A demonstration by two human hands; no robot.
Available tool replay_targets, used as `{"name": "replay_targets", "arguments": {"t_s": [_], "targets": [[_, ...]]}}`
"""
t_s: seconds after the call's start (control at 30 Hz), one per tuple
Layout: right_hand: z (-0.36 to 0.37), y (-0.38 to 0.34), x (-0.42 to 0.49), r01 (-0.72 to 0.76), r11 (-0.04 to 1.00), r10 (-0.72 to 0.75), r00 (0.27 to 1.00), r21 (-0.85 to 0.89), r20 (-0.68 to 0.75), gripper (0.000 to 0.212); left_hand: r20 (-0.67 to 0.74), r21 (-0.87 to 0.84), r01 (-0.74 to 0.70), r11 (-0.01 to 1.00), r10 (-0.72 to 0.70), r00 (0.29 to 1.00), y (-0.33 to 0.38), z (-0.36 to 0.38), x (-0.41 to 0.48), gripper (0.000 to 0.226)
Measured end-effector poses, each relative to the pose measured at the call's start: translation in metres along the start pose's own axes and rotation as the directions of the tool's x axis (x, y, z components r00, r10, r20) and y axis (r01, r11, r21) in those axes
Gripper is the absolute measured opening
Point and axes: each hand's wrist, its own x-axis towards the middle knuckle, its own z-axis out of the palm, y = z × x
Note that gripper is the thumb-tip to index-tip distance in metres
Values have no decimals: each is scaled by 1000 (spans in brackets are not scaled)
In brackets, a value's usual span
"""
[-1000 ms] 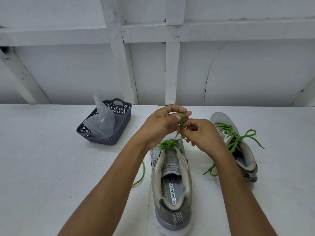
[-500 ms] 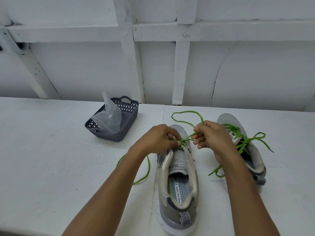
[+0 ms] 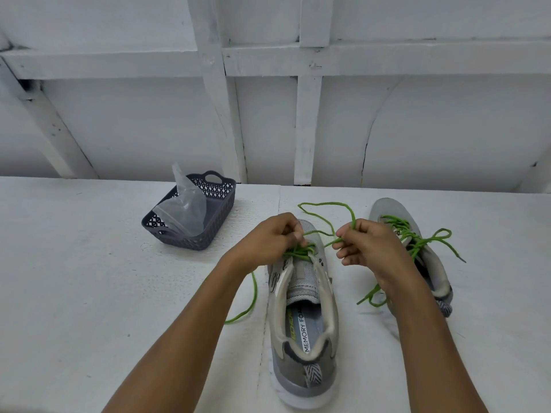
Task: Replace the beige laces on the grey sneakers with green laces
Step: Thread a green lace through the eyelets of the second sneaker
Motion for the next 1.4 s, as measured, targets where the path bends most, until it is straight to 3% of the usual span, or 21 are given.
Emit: {"name": "replay_targets", "arguments": {"t_s": [0.1,0.17,0.3,0.43,0.6,0.87,1.0,1.27,1.4], "targets": [[-1,7,-3,-2,998,6,998,-61,57,12,8,-211,19,977,-18,1000,-1,-3,-6,16],[1,10,-3,-5,998,10,997,-62,71,12,-24,-236,22,971,-29,999,0,-4,-9,19],[2,15,-4,30,994,-17,993,-105,121,11,-127,47,-72,996,77,989,0,-3,-13,26],[5,22,-8,72,983,-29,969,-169,245,7,22,211,-176,961,175,984,4,-6,-18,27],[6,27,-6,53,988,-28,984,-143,175,14,126,200,-198,960,175,977,9,-2,-23,31],[4,31,-7,45,997,-36,990,-62,136,12,89,153,-109,982,97,991,5,0,-26,20],[5,33,-6,68,993,-47,979,-98,199,17,89,144,-81,986,69,994,5,-1,-25,17],[7,34,2,146,947,-109,984,-286,140,23,90,147,-71,987,58,994,3,0,-21,17],[12,31,2,144,942,-100,983,-302,155,22,92,152,-55,987,41,995,4,1,-23,16]]}}
